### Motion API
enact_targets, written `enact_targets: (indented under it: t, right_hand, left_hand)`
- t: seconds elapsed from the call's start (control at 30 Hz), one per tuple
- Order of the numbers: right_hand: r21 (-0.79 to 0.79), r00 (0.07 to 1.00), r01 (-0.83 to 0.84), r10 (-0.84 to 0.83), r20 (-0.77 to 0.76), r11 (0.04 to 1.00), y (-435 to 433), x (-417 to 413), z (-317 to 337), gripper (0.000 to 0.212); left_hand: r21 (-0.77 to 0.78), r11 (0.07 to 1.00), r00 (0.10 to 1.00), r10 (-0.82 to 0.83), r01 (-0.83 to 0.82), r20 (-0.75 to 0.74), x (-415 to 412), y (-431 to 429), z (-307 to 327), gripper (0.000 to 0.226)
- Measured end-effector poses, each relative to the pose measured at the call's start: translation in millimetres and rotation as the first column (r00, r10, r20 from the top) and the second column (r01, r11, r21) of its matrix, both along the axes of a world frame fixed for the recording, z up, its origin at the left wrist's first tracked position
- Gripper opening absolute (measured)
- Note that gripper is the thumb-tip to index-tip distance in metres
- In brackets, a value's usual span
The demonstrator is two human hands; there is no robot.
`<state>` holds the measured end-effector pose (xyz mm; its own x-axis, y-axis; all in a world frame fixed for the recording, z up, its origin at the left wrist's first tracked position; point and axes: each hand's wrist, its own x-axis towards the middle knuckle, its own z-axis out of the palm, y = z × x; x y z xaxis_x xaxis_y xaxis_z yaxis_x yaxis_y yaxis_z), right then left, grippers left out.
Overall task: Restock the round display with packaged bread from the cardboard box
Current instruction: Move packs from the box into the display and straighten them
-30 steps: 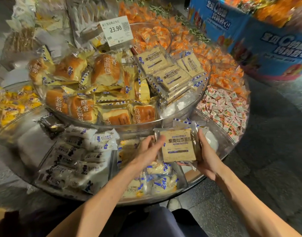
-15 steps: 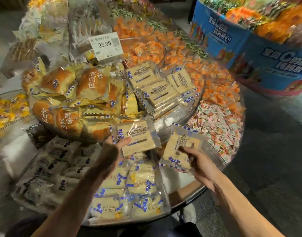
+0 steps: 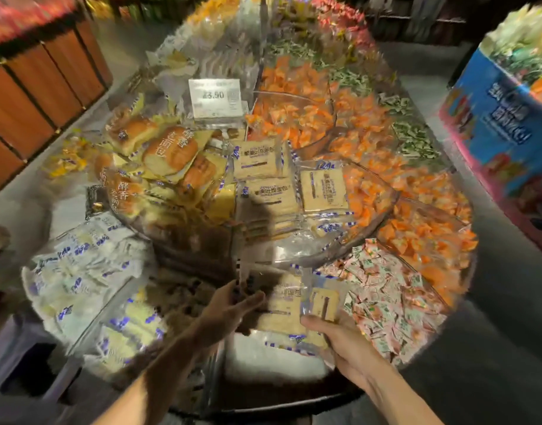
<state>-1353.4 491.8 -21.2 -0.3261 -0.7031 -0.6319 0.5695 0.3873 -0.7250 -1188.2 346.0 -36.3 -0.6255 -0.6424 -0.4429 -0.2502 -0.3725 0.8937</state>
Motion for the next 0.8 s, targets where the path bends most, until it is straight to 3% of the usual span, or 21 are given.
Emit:
enact_targets:
  t: [0.2, 0.33, 0.4, 0.57, 0.6, 0.7, 0.8]
  right_hand:
    - [0.039, 0.999, -0.042, 0.043, -0.008, 0.998, 7, -17, -9, 0.042]
    - [0.086, 0.998, -0.036, 0.040, -0.041, 0.996, 21, -22, -16, 0.052]
    - [0.093, 0.999, 0.021, -0.018, -0.039, 0.995, 28, -30, -20, 0.039]
    - [0.134, 0.985, 0.167, -0.172, 0.031, 0.977, 41, -45, -23, 0.029]
    - [0.136, 0.982, 0.176, -0.183, 0.036, 0.975, 42, -45, -23, 0.029]
    - [0.115, 0.976, 0.203, -0.210, 0.055, 0.972, 45, -48, -23, 0.027]
    - [0.099, 0.975, 0.204, -0.211, 0.064, 0.974, 43, -54, -23, 0.029]
  left_hand:
    - [-0.010, 1.000, 0.998, -0.019, 0.020, 0.064, 4, 11, -6, 0.047]
    - [-0.032, 0.988, 0.983, -0.150, 0.154, 0.107, 9, 10, -16, 0.006]
    - [-0.027, 0.982, 0.977, -0.180, 0.184, 0.115, 17, 6, -25, 0.011]
    - [-0.041, 0.991, 0.975, -0.121, 0.131, 0.185, 50, -10, -43, 0.084]
    - [-0.031, 0.989, 0.970, -0.136, 0.145, 0.203, 53, -12, -46, 0.090]
    - [0.008, 0.964, 0.938, -0.259, 0.265, 0.231, 50, -14, -40, 0.074]
    - [0.031, 0.979, 0.948, -0.204, 0.203, 0.245, 37, -10, -25, 0.039]
